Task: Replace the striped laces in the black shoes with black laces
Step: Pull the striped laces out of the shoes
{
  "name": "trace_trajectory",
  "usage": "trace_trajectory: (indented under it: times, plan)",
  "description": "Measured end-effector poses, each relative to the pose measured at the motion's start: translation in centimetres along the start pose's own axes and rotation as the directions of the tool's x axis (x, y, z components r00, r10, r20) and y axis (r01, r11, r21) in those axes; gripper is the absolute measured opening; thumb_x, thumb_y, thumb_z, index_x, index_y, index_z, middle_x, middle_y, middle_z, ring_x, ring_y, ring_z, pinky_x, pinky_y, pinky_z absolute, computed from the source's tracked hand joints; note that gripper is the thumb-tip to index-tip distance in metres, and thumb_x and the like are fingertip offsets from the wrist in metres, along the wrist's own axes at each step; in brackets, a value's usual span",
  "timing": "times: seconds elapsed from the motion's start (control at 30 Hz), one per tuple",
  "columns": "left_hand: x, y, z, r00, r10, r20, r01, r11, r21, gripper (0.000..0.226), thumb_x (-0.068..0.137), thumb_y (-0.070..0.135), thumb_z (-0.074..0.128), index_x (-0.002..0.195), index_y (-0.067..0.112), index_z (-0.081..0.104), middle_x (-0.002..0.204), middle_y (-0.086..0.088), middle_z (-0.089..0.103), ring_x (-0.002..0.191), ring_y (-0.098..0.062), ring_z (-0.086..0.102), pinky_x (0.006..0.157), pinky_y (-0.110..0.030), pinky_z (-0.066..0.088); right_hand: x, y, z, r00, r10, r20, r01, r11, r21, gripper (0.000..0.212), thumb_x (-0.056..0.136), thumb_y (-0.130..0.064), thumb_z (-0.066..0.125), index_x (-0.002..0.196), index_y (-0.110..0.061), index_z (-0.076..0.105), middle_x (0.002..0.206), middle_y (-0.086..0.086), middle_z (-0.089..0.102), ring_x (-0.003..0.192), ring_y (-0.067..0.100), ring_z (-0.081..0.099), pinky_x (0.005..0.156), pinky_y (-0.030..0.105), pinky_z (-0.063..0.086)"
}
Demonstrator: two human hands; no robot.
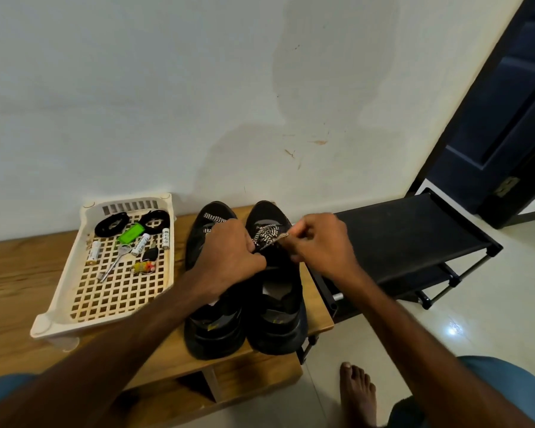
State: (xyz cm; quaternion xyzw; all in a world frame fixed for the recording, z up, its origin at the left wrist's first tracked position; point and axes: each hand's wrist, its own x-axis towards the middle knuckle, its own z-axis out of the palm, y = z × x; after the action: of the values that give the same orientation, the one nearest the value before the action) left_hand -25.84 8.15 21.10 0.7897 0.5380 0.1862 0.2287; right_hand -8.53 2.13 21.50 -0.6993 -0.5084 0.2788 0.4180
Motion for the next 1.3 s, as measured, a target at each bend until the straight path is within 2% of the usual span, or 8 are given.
trace_trajectory:
  times: [0.13,0.27,0.37,0.53,0.8,1.03,1.13,1.3]
  plan:
    - [-0.2,-0.5,0.1,0.999,-0.03,0.037,0.033,0.997,-0.074,0.008,0.071,0.019,0.082,0.077,0.02,0.077,0.064,0.008,0.071,0.063,-0.006,0.069,0.069,-0.025,0.061,0.6,0.1,-1.9,0.945,0.218,0.244,-0.291,0.901,0.321,0.012,0.092,0.003,0.069,0.103,-0.003,0.071,0.102,0.014,0.077,0.093,0.022,0.077,0.079,0.037,0.065]
    - [-0.6,-0.5,0.2,0.999,0.031,-0.011,-0.032,0.998,-0.054,0.013,0.073,0.023,0.083,0.085,0.023,0.078,0.068,0.015,0.065,0.066,-0.001,0.063,0.062,-0.011,0.048,0.5,-0.5,-1.6,0.931,-0.027,0.365,0.06,0.995,-0.079,0.044,0.088,-0.007,0.077,0.129,-0.017,0.066,0.124,-0.001,0.069,0.112,0.012,0.068,0.096,0.029,0.057]
    - [-0.8,-0.2,0.3,0.999,0.044,-0.012,-0.044,0.996,-0.08,0.01,0.073,0.024,0.083,0.08,0.025,0.076,0.065,0.012,0.068,0.062,-0.002,0.066,0.067,-0.021,0.058,-0.3,-0.8,0.0,0.928,-0.193,0.319,0.314,0.867,-0.388,0.043,0.085,-0.023,0.083,0.126,-0.026,0.07,0.123,-0.008,0.07,0.111,0.006,0.064,0.095,0.021,0.051]
    - [-1.0,-0.1,0.5,0.995,0.076,-0.059,-0.078,0.996,-0.034,0.003,0.073,0.023,0.079,0.072,0.022,0.077,0.059,0.007,0.068,0.056,-0.003,0.065,0.061,-0.017,0.057,-0.5,-0.7,2.0,0.921,-0.325,0.214,0.389,0.801,-0.455,0.024,0.092,-0.015,0.075,0.116,-0.017,0.077,0.111,0.002,0.075,0.102,0.017,0.069,0.091,0.038,0.059]
    - [-0.7,-0.4,0.2,0.997,0.031,-0.066,-0.034,0.999,-0.038,0.011,0.076,0.025,0.081,0.08,0.018,0.074,0.065,0.007,0.068,0.063,-0.007,0.066,0.066,-0.024,0.059,-0.3,0.1,2.6,0.93,-0.334,0.157,0.362,0.906,-0.22,0.001,0.092,-0.009,0.074,0.093,-0.009,0.075,0.1,0.002,0.074,0.097,0.012,0.069,0.089,0.033,0.059]
    - [-0.2,-0.9,-0.1,1.0,-0.024,-0.02,0.023,0.998,-0.061,0.019,0.077,0.023,0.083,0.089,0.017,0.07,0.081,0.003,0.07,0.074,-0.01,0.068,0.075,-0.03,0.06,0.8,0.6,-2.6,0.992,0.106,-0.074,-0.082,0.958,0.276,0.004,0.093,-0.015,0.072,0.091,-0.013,0.071,0.101,0.004,0.076,0.093,0.015,0.075,0.08,0.036,0.065]
    - [-0.2,-1.1,-0.2,1.0,0.004,-0.029,-0.006,0.999,-0.042,0.019,0.078,0.026,0.083,0.092,0.017,0.073,0.088,0.003,0.071,0.078,-0.009,0.067,0.075,-0.025,0.058,1.1,1.4,-3.4,0.993,-0.035,-0.114,0.015,0.985,-0.169,0.023,0.089,-0.026,0.079,0.11,-0.019,0.072,0.112,-0.008,0.072,0.1,0.006,0.068,0.089,0.028,0.059]
    - [-0.1,-1.3,-0.3,0.998,0.059,-0.016,-0.059,0.998,-0.036,0.023,0.079,0.032,0.083,0.098,0.019,0.078,0.091,0.005,0.074,0.081,-0.005,0.068,0.076,-0.022,0.058,-0.1,-0.2,1.0,0.886,-0.392,0.247,0.462,0.782,-0.418,0.043,0.084,-0.033,0.082,0.124,-0.024,0.071,0.122,-0.007,0.07,0.112,0.009,0.062,0.096,0.029,0.052]
